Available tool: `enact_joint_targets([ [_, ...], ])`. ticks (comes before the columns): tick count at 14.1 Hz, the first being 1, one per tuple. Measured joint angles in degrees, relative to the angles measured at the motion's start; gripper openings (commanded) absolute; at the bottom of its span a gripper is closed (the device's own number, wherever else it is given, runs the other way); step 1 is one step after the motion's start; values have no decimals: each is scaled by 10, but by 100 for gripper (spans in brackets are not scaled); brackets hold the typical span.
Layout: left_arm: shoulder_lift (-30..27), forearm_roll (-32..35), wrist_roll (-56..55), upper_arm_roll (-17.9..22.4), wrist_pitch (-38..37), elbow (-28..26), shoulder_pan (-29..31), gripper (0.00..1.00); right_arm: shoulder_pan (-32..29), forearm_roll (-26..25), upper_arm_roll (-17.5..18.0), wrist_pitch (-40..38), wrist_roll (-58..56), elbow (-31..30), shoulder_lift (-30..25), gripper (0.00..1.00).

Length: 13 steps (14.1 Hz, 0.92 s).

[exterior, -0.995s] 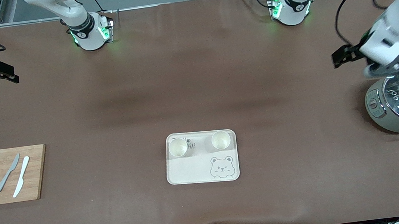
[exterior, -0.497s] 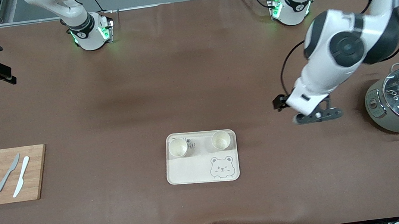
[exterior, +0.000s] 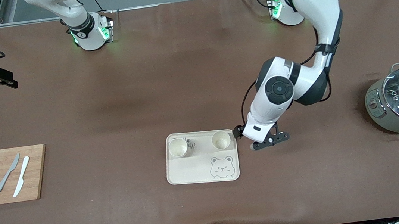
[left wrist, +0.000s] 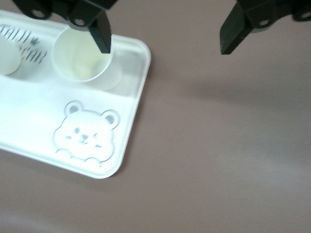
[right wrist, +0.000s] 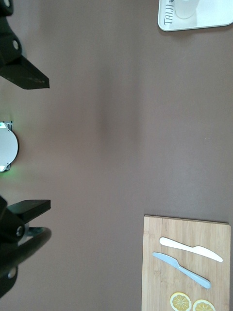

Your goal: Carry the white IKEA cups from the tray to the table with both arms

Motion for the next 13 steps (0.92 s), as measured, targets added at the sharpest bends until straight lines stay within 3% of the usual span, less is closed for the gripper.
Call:
enact_joint_targets([
  [5, 36, 0, -43, 0, 69, 3, -17, 94, 1, -1, 0, 0, 0, 0, 46, 100],
  [8, 49, 0, -58, -1, 75, 4, -37, 78, 1, -1, 0, 0, 0, -1, 72, 100],
  [9, 52, 0, -58, 0, 75, 4, -40, 70, 1, 0, 0, 1, 0, -1, 77, 100],
  [10, 57, 0, -58, 0, 76, 4, -41, 54, 3, 2, 0, 5, 3, -2, 82, 100],
  [13, 71, 0, -55, 1, 80, 4, -40, 16, 19, 16, 2, 26, 57, -16, 90, 100],
])
